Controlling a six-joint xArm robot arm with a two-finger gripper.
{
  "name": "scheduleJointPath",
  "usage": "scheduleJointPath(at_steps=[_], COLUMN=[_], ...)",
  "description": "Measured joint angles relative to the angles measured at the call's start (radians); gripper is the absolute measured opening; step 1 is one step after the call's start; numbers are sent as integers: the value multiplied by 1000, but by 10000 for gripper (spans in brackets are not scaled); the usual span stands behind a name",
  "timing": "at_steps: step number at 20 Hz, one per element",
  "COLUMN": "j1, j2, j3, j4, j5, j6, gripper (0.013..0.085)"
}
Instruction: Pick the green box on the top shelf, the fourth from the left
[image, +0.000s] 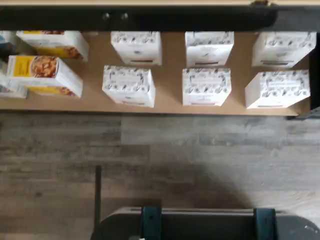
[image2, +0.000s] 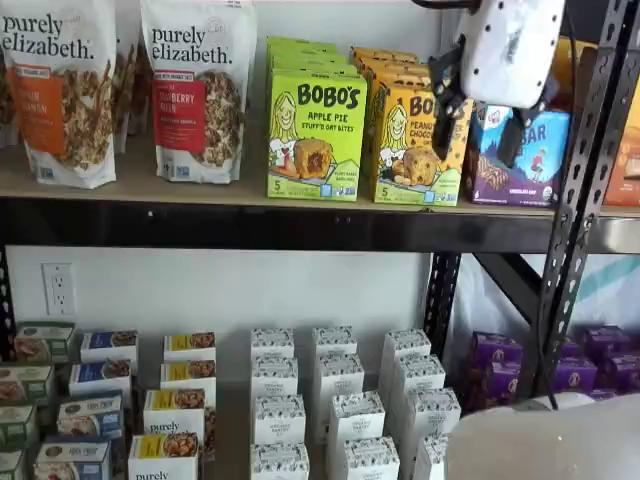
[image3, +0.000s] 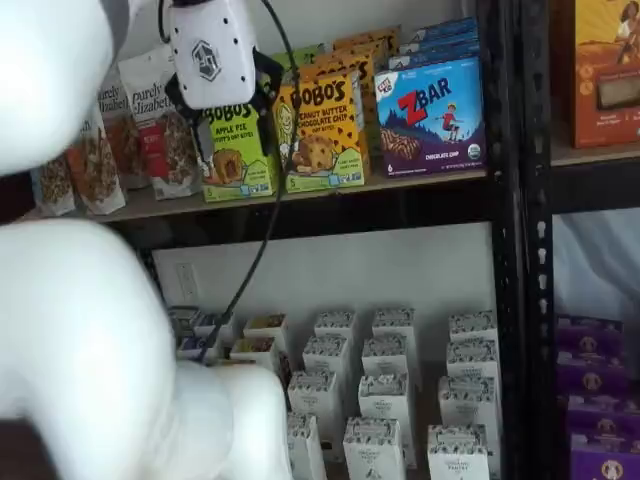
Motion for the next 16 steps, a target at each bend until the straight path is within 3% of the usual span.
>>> scheduleJointPath(at_steps=[5, 12, 16], j1=[117, 233, 309], j2=[64, 207, 289], j3=[-45, -163, -224], j4=[-39, -88, -153], j5=[-64, -142, -183], j6=[105, 210, 276], gripper=[850, 850, 850])
